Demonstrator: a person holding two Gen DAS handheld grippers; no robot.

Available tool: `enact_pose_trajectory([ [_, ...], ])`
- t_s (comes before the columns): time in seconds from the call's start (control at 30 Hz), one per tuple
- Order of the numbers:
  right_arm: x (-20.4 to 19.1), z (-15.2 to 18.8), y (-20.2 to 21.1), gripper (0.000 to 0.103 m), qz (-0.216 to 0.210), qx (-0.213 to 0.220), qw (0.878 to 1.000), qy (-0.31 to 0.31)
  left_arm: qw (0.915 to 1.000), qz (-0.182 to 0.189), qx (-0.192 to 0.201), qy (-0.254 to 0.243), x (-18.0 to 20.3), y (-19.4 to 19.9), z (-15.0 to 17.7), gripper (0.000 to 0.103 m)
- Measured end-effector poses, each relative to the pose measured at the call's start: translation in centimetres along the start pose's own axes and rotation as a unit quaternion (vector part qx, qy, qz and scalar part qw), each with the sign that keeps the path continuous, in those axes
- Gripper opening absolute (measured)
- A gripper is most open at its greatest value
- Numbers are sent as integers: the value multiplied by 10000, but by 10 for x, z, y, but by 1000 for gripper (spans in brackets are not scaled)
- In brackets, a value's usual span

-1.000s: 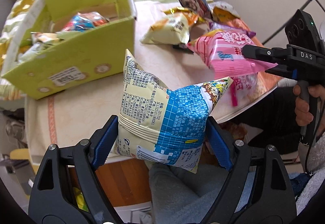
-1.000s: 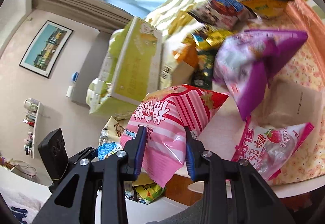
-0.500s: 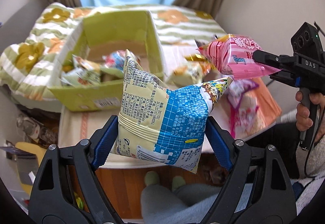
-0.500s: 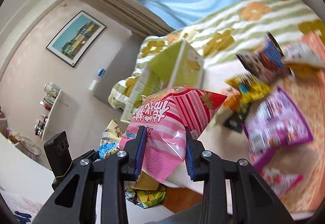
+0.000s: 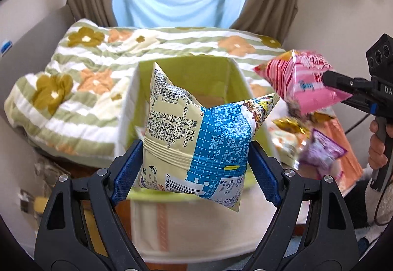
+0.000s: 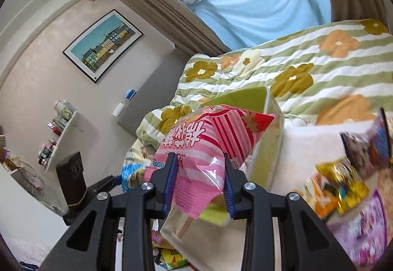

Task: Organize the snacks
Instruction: 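Carry both bags over the cardboard box and open both tools to drop them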

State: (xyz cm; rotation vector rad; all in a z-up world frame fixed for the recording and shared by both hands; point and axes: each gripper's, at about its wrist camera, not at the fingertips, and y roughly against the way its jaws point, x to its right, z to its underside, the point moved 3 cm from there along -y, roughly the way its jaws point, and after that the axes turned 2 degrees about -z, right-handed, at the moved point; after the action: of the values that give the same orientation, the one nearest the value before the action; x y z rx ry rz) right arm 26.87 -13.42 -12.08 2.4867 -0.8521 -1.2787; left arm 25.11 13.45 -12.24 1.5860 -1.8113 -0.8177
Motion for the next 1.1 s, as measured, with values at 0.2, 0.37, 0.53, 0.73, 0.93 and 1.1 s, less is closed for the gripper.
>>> enact_pose_trajectory([
  [0.2,-2,-27,-59,31,361,-99,9993,-37,9993,144,-225,-247,-39,-51,-48,82],
  [0.37,7,-40,-101,31,705,-218,9973,-56,9979,265,-459,-367,-65,-97,-73,82],
  [0.53,17,-48,-133,31,1076,-411,9933,59,9959,259,-728,-460,-78,-138,-88,82],
  [0.73,20,-55,-159,30,1402,-653,9870,428,9947,35,-892,-513,-83,-164,-94,82],
  [0.93,16,-59,-172,30,1827,-861,9739,1032,9923,-130,-1061,-618,-78,-178,-99,83],
  [1.1,17,-59,-176,30,1993,-972,9661,1324,9917,-33,-1172,-529,-67,-183,-99,96],
])
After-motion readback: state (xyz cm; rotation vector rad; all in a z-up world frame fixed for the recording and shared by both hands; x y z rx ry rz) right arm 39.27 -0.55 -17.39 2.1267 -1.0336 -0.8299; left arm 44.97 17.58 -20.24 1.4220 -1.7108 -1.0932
